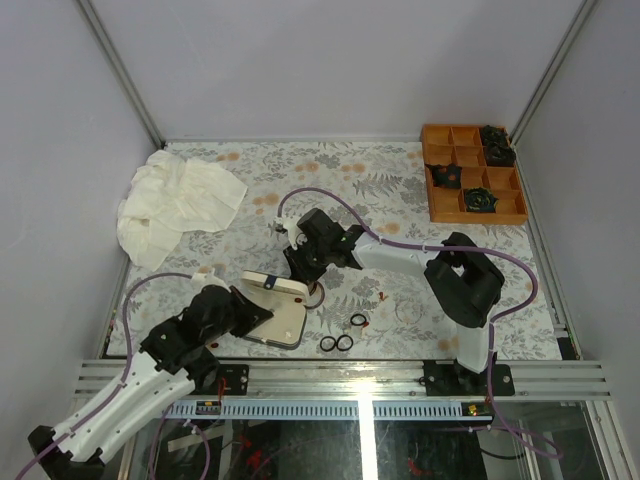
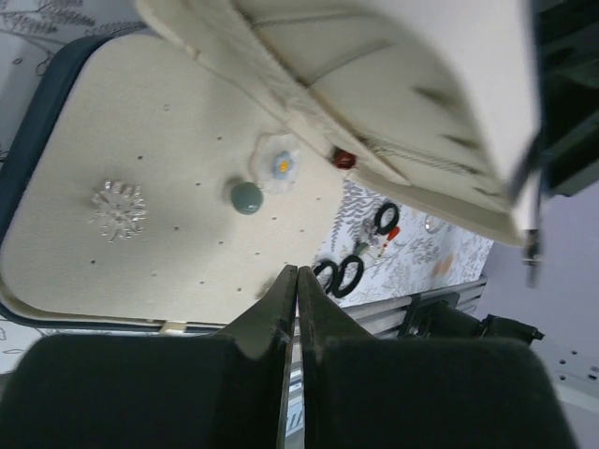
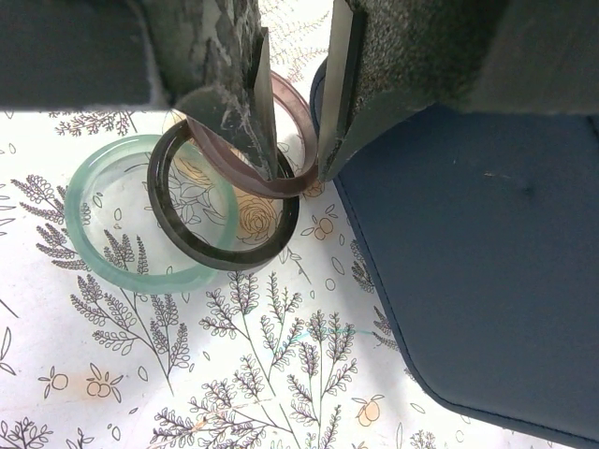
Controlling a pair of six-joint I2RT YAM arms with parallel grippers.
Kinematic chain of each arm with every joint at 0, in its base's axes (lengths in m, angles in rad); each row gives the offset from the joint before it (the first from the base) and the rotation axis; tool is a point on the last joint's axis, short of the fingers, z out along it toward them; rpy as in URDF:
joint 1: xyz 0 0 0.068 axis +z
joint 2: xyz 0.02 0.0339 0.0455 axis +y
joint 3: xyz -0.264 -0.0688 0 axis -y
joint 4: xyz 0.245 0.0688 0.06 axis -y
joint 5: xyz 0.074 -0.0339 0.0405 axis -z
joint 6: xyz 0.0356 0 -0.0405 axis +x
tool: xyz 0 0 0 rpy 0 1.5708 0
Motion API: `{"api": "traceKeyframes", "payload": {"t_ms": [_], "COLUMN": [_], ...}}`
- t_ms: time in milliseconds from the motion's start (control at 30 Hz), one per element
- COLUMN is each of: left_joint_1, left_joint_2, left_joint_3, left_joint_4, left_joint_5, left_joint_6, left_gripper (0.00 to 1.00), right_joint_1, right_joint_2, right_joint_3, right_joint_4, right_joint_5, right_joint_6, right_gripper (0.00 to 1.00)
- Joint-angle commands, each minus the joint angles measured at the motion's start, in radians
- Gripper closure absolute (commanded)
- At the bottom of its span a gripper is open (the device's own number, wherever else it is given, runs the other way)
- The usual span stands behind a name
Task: Organize the mixed jewelry
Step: Move the jewelry to the center of the board.
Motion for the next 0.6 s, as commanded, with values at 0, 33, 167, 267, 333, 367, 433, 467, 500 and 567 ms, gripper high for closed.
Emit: {"api": "traceKeyframes", "payload": {"t_ms": [0, 33, 167, 267, 333, 367, 433, 467, 500, 567], "left_joint_1": [-0.007, -0.007, -0.007, -0.007, -0.007, -0.007, -0.007, -0.007, -0.007, -0.007], "left_joint_2": [0.027, 0.036, 0.091, 0.139, 0.178, 0.195, 0.222, 0.233, 0.247, 0.271], "left_joint_3": [0.092, 0.105, 0.132, 0.133, 0.126, 0.123, 0.118, 0.117, 0.119, 0.124], "left_joint_4": [0.013, 0.021, 0.065, 0.129, 0.183, 0.209, 0.252, 0.268, 0.283, 0.304], "left_joint_5": [-0.046, -0.050, -0.069, -0.082, -0.079, -0.080, -0.087, -0.093, -0.100, -0.116], "left_joint_6": [0.022, 0.027, 0.053, 0.070, 0.076, 0.077, 0.082, 0.087, 0.093, 0.105], "left_gripper": [1.00, 1.00, 1.00, 1.00, 1.00, 1.00, 1.00, 1.00, 1.00, 1.00], "right_joint_1": [0.010, 0.009, 0.009, 0.008, 0.009, 0.009, 0.009, 0.009, 0.009, 0.008], "right_joint_2": [-0.060, -0.062, -0.073, -0.087, -0.096, -0.101, -0.107, -0.109, -0.112, -0.118], "right_joint_3": [0.018, 0.019, 0.022, 0.018, 0.012, 0.010, 0.006, 0.006, 0.003, 0.000], "right_joint_4": [0.005, 0.003, 0.002, 0.001, 0.003, 0.004, 0.007, 0.008, 0.007, 0.008], "right_joint_5": [0.012, 0.012, 0.013, 0.013, 0.013, 0.012, 0.009, 0.006, 0.004, -0.001], "right_joint_6": [-0.010, -0.009, -0.009, -0.008, -0.007, -0.007, -0.007, -0.008, -0.008, -0.009], "right_gripper": [0.68, 0.68, 0.68, 0.68, 0.68, 0.68, 0.68, 0.68, 0.68, 0.68]}}
